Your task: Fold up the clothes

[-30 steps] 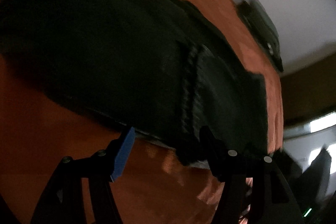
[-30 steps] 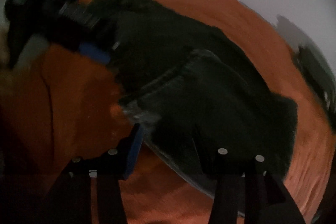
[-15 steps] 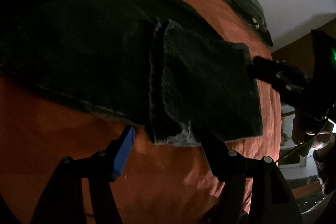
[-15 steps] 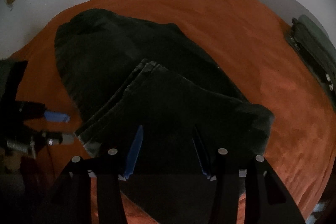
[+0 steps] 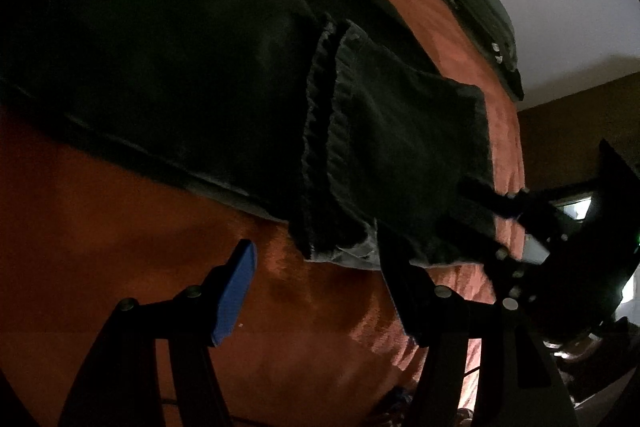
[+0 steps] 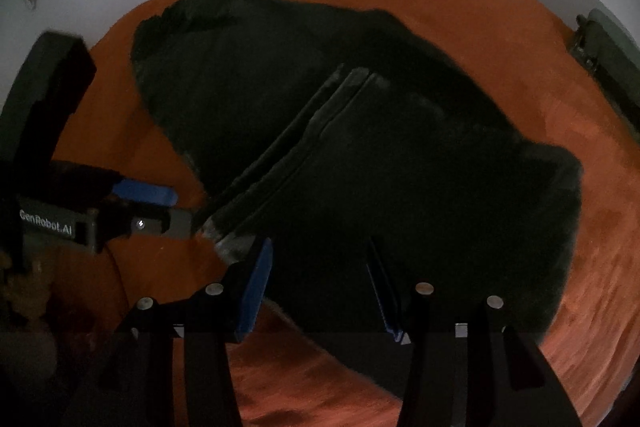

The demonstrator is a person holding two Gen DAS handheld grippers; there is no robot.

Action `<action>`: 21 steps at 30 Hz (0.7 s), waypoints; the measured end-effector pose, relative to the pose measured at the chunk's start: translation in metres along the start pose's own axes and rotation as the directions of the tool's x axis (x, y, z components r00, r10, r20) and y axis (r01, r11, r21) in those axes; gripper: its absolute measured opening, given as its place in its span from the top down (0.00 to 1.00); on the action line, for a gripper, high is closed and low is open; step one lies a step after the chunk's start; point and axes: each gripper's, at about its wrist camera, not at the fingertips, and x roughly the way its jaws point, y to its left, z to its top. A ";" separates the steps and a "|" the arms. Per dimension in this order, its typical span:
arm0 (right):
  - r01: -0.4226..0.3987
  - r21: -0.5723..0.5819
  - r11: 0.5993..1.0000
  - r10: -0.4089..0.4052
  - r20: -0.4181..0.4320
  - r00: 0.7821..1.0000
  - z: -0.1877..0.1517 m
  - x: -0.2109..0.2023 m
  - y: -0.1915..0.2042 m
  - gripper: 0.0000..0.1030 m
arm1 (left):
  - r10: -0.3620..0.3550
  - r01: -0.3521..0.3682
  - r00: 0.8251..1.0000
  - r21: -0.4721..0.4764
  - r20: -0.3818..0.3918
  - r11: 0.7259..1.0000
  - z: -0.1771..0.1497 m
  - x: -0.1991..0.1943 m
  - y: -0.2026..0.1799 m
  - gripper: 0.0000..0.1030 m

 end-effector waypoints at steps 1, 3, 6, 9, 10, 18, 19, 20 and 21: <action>0.000 0.002 1.000 0.000 -0.009 1.000 -0.001 0.002 0.002 0.53 | -0.006 0.006 1.000 -0.002 -0.003 1.000 0.000 0.001 0.000 0.36; 0.003 -0.006 1.000 -0.003 -0.015 1.000 -0.006 -0.002 0.011 0.53 | -0.018 0.018 1.000 -0.006 -0.009 1.000 0.000 0.002 -0.001 0.36; 0.024 -0.013 1.000 -0.024 -0.020 1.000 -0.010 -0.004 0.017 0.53 | -0.036 0.036 0.999 -0.022 -0.017 0.999 0.003 0.007 -0.003 0.36; 0.051 -0.018 0.999 -0.052 -0.023 0.998 -0.012 -0.003 0.021 0.51 | -0.052 0.051 0.999 -0.040 -0.017 0.998 0.004 0.007 -0.002 0.36; 0.060 -0.019 0.998 -0.061 -0.024 0.998 -0.013 -0.003 0.022 0.49 | -0.055 0.054 0.998 -0.045 -0.016 0.998 0.004 0.006 -0.002 0.36; -0.009 0.050 0.999 0.010 -0.036 0.999 -0.015 0.009 0.021 0.47 | -0.076 0.075 0.997 -0.072 -0.014 0.995 0.003 0.006 -0.001 0.36; -0.006 0.056 0.998 0.008 -0.038 0.999 -0.015 0.010 0.021 0.47 | -0.076 0.075 0.997 -0.073 -0.016 0.995 0.003 0.006 -0.001 0.36; -0.004 0.061 0.998 0.006 -0.041 0.999 -0.014 0.010 0.020 0.47 | -0.076 0.074 0.997 -0.074 -0.018 0.994 0.003 0.007 -0.002 0.36; -0.001 0.059 0.998 0.003 -0.039 0.999 -0.013 0.009 0.021 0.47 | -0.076 0.074 0.997 -0.075 -0.020 0.994 0.003 0.008 -0.003 0.36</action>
